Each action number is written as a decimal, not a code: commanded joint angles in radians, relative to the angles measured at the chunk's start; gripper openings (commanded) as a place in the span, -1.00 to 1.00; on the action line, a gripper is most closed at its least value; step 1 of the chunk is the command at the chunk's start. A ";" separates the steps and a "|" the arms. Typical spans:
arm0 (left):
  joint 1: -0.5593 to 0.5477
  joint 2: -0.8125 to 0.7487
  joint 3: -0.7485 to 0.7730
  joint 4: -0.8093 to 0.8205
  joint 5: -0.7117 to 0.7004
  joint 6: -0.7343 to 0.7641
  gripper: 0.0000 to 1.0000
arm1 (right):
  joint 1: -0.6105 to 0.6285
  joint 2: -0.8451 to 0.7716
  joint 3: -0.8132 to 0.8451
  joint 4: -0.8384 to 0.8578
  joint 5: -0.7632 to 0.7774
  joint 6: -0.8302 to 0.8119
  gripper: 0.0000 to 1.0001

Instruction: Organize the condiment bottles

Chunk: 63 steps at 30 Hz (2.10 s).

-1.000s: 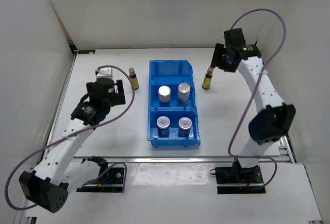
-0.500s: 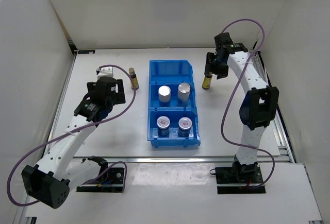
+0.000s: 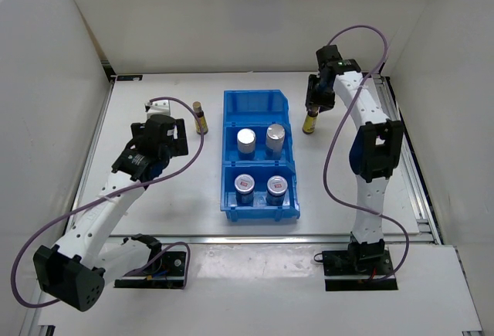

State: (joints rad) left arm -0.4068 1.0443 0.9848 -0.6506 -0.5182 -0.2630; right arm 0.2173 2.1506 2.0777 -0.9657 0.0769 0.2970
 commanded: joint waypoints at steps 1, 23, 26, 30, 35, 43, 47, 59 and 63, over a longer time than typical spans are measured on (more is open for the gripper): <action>0.006 -0.007 0.037 0.012 -0.008 -0.001 1.00 | -0.004 0.009 0.073 -0.007 0.024 -0.016 0.00; 0.006 0.011 0.037 0.012 0.001 -0.001 1.00 | 0.152 -0.153 0.182 0.004 0.182 -0.035 -0.99; 0.006 0.011 0.037 0.012 0.001 -0.001 1.00 | 0.215 -0.126 0.246 -0.005 0.195 -0.044 -0.99; 0.006 0.011 0.037 0.012 0.001 -0.001 1.00 | 0.257 -0.054 0.318 -0.015 0.182 -0.044 -0.99; 0.006 0.011 0.037 0.012 0.001 -0.001 1.00 | 0.267 0.029 0.367 -0.015 0.126 -0.044 -0.99; 0.006 0.020 0.037 0.012 0.001 -0.001 1.00 | 0.267 0.100 0.328 0.042 0.075 -0.062 -0.99; 0.006 0.020 0.046 0.012 0.001 -0.001 1.00 | 0.267 0.109 0.283 0.061 0.075 -0.062 -0.92; 0.006 0.011 0.028 0.012 0.012 -0.001 1.00 | 0.258 -0.027 0.239 0.019 0.236 -0.026 1.00; 0.019 0.078 0.109 0.012 0.122 -0.034 1.00 | 0.258 -0.254 0.051 0.013 0.382 0.034 1.00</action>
State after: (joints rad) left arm -0.4030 1.0901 1.0119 -0.6575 -0.4793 -0.2718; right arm 0.4839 2.1128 2.2349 -0.9352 0.3279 0.2844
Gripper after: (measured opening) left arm 0.998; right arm 0.998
